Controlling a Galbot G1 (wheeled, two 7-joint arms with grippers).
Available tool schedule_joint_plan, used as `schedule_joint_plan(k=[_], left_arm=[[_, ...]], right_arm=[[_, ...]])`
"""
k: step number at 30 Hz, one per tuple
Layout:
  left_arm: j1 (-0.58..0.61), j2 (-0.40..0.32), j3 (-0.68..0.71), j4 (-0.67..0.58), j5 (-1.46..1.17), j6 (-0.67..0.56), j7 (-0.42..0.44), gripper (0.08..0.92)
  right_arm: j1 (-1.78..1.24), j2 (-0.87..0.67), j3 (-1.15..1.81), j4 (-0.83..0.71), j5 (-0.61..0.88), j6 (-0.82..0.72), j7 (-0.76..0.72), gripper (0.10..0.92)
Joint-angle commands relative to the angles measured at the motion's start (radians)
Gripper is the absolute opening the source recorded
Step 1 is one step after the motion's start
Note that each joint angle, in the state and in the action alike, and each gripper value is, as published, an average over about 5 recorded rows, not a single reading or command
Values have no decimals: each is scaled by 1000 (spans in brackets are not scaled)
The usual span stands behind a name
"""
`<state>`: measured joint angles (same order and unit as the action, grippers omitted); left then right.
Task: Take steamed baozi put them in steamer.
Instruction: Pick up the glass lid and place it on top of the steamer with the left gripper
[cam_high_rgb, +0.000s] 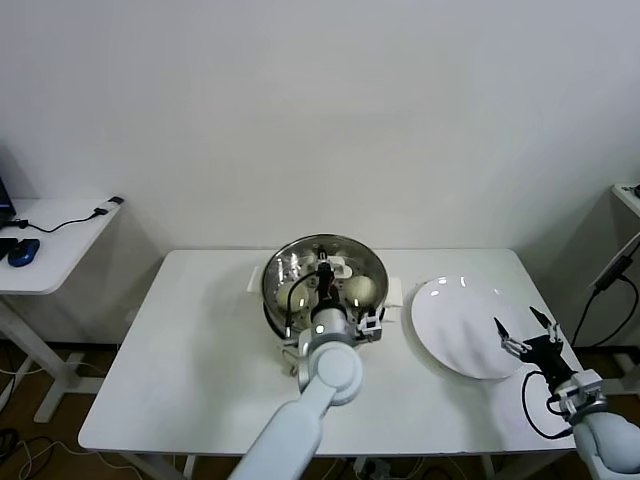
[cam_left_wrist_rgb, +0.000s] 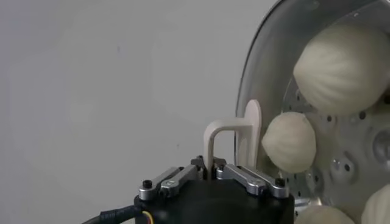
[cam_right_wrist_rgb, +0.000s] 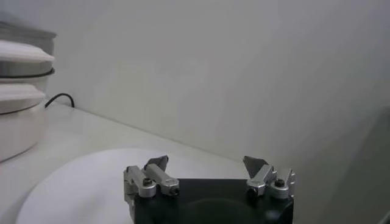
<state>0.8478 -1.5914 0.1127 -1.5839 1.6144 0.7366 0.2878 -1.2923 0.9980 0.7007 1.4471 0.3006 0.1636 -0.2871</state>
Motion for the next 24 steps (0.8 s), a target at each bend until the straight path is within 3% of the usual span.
schedule_joint_plan(k=[1, 6, 14, 24], left_arm=[[-2, -3, 0, 18, -2, 41, -9, 152], [-1, -1, 0, 18, -4, 40, -13, 152], [11, 34, 10, -50, 23, 31, 58, 177], [52, 149, 38, -251, -34, 48, 107, 451]], right_arm=[[-2, 1, 3, -1, -1, 2, -3, 823], [-1, 1, 3, -2, -3, 3, -5, 823], [-1, 1, 7, -6, -3, 3, -7, 823], [3, 2, 14, -17, -5, 2, -9, 823]])
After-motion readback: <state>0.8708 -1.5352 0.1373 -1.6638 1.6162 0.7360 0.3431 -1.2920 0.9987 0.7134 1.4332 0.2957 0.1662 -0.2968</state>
